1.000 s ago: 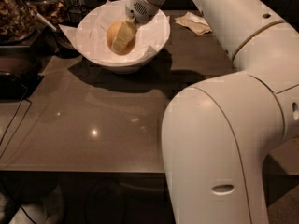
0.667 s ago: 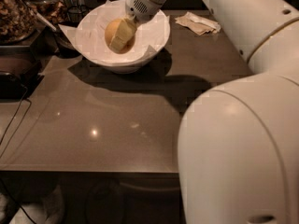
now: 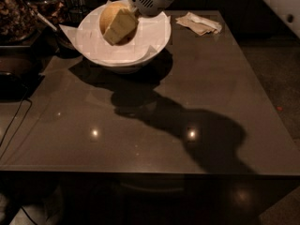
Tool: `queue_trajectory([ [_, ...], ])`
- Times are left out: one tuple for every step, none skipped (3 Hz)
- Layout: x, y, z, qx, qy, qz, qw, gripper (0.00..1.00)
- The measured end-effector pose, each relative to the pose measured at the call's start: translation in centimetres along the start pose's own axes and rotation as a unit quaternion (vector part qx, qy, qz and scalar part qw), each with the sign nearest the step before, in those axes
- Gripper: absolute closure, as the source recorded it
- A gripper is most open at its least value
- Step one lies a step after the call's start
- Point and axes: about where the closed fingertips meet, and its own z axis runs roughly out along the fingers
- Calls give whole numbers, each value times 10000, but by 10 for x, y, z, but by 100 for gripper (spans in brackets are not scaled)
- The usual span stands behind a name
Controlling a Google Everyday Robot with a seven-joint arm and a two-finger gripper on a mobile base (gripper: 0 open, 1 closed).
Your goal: Pick orange from white bowl
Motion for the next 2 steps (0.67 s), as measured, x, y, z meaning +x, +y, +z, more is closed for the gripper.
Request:
queue_trajectory([
  [24,27,-6,171,-69,394,9991,100],
  [53,37,-4,262,73,686,9973,100],
])
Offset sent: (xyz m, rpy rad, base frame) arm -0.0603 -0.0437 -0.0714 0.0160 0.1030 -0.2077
